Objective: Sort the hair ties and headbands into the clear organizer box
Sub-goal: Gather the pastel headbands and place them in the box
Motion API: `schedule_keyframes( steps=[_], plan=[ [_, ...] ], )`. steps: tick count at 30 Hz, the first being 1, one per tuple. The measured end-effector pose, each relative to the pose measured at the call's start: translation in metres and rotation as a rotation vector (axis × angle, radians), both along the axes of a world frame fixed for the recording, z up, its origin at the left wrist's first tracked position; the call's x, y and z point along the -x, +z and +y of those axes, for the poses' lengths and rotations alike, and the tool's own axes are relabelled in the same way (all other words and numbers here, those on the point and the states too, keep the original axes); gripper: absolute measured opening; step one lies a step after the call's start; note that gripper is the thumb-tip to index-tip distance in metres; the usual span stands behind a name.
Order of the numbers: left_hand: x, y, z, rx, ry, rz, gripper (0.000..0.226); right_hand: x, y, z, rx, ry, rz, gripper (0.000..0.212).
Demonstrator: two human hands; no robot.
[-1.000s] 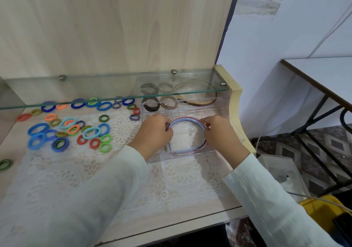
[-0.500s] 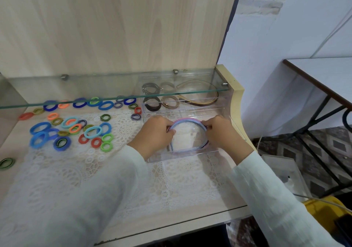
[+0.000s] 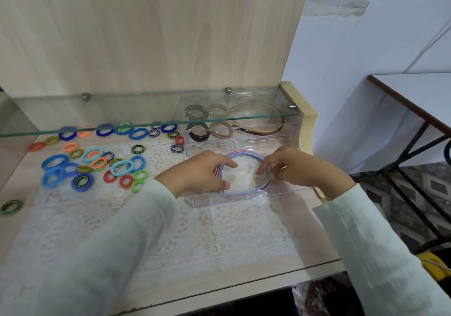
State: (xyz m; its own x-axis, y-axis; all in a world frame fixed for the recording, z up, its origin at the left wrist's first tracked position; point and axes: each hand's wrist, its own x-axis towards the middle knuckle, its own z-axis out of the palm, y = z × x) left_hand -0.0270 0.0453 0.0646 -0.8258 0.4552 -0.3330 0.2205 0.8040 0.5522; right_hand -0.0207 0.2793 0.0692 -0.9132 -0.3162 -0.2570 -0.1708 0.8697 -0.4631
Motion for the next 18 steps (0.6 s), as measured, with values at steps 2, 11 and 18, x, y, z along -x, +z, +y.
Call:
schedule_keyframes(
  steps=[2, 11, 18],
  plan=[
    [0.0001, -0.0006, -0.0006, -0.003, 0.013, 0.006, 0.052, 0.0014, -0.0017, -0.001, -0.029, -0.006, 0.008, 0.031],
    [-0.0006, -0.0008, -0.0014, 0.036, 0.016, 0.012, 0.065, 0.0019, -0.0064, 0.0031, -0.01, 0.01, 0.012, 0.027],
    [-0.0005, -0.0077, -0.0023, -0.009, 0.062, 0.049, 0.065, 0.0003, -0.007, 0.0007, -0.008, -0.048, 0.034, 0.019]
  ],
)
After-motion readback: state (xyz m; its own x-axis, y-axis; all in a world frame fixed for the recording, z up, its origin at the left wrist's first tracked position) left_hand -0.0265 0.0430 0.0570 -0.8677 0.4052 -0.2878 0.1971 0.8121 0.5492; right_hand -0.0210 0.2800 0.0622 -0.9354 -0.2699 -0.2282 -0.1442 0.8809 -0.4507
